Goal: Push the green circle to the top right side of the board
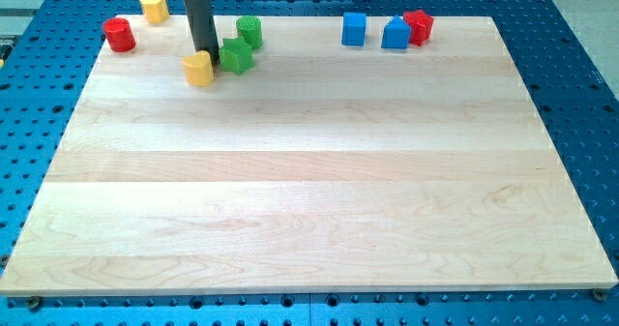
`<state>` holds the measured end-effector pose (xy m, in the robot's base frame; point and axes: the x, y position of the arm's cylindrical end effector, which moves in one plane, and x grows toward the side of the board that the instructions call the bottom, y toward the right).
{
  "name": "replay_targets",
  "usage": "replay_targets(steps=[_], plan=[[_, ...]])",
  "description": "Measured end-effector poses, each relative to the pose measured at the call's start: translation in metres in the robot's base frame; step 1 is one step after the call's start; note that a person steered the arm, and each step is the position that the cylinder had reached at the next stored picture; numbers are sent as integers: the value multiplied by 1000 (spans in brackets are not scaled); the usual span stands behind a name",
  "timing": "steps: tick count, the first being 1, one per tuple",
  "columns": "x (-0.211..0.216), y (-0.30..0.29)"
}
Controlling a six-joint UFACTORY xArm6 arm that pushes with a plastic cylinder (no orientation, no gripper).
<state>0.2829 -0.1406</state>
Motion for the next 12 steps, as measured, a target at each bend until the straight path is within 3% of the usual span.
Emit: replay_targets(steps=[8,11,12], plan=[[-50,7],[-50,17],[-50,52]])
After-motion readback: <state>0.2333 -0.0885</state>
